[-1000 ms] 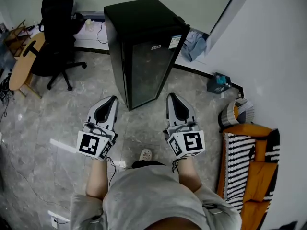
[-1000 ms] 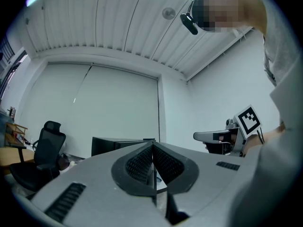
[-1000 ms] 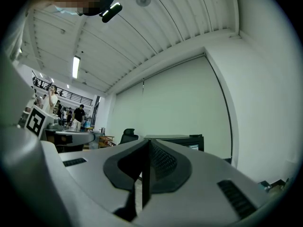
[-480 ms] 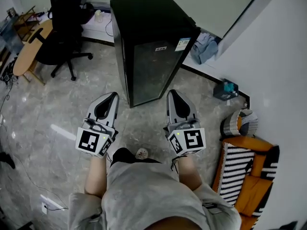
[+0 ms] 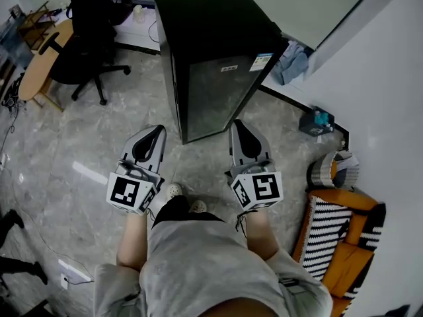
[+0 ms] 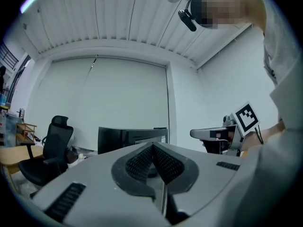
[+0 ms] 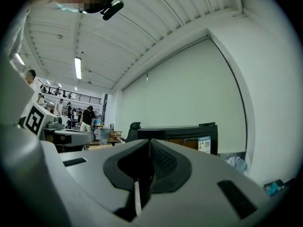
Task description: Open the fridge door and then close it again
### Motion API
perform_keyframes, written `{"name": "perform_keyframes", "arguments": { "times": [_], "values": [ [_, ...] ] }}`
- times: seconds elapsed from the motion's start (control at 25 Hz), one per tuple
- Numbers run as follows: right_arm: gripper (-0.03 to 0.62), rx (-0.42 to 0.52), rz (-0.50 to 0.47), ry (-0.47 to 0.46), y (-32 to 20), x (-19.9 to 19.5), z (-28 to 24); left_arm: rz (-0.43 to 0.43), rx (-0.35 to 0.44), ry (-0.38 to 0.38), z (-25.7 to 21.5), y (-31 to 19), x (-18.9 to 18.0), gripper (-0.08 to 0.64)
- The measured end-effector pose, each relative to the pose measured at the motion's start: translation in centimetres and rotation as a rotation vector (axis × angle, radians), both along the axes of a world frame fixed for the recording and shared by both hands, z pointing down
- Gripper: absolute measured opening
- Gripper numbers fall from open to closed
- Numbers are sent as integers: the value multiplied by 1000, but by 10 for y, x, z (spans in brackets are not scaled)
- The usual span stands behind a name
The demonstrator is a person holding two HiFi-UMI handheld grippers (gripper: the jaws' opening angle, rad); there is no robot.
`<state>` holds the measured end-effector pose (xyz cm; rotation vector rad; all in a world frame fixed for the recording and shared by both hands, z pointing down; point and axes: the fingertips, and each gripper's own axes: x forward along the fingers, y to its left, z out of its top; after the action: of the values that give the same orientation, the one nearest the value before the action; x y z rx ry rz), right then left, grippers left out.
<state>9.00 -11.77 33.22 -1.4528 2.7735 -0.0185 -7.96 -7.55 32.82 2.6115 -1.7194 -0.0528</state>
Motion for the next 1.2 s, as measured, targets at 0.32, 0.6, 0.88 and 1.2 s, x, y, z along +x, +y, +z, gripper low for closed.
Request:
{"name": "perform_keyframes", "arguments": {
  "times": [0.32, 0.6, 0.88, 1.2],
  "values": [
    [26, -69, 44, 22, -25, -12, 30, 39, -65, 1, 28, -29, -11, 15],
    [26, -142, 74, 53, -39, -16, 67, 81, -137, -7, 69, -49, -13, 15],
    [26, -202, 99, 56, -49, -21, 94, 102, -213, -24, 107, -63, -18, 15],
    [26, -222, 128, 55, -60, -25, 104, 158, -291, -69, 146, -96, -18, 17]
  ]
}}
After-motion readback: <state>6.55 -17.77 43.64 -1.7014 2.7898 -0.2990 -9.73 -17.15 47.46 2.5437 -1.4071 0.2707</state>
